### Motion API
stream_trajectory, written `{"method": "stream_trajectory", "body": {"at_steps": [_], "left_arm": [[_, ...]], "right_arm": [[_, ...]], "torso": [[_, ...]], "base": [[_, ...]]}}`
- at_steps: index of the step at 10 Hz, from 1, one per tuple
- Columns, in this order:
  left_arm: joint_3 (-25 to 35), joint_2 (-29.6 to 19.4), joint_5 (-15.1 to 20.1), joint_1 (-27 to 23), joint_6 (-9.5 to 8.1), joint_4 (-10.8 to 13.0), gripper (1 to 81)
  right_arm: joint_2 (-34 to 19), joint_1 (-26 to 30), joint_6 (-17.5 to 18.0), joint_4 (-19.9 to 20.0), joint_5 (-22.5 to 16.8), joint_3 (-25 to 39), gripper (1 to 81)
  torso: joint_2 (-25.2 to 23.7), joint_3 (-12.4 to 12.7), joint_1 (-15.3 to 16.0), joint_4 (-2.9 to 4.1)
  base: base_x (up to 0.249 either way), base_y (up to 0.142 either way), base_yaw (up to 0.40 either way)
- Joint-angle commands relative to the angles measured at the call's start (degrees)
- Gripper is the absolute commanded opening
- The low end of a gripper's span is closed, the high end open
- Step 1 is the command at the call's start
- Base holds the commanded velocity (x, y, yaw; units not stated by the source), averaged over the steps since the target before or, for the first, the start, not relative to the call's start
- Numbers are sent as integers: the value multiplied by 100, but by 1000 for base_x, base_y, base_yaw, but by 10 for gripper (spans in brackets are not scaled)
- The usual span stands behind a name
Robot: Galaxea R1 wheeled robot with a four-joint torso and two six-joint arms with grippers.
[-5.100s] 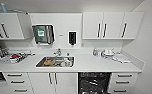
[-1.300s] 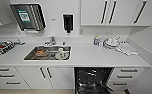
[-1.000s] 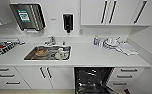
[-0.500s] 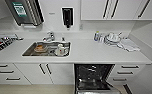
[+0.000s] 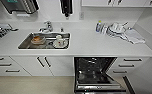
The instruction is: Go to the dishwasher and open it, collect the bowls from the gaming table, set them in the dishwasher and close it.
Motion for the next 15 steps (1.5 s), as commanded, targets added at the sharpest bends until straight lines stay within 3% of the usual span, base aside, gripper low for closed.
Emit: {"method": "stream_trajectory", "body": {"at_steps": [1,2,4,7,11,13,15], "left_arm": [[434,-299,899,-1059,-265,-112,10],[453,-229,1006,-1305,-380,-104,10],[443,-18,1129,-1691,-433,-104,10],[426,237,1323,-2350,-723,-104,10],[-188,1071,1674,-3011,-829,-95,10],[-294,1238,1483,-3064,-855,-69,10],[-462,1423,1077,-3221,-873,-68,10]], "right_arm": [[-177,7,-2,14,-447,81,10],[-178,-2,-2,22,-447,81,10],[-178,7,7,22,-447,98,10],[-187,25,16,31,-438,107,10],[-178,25,33,31,-438,116,10],[-169,25,33,31,-438,116,10],[-178,33,42,31,-438,116,10]], "torso": [[0,9,0,0],[0,-24,0,0],[2,-19,0,0],[7,-22,2,0],[9,-24,2,0],[11,-26,2,0],[11,-26,2,0]], "base": [[0,0,0],[0,0,0],[0,0,0],[0,0,0],[0,0,0],[0,0,0],[0,0,0]]}}
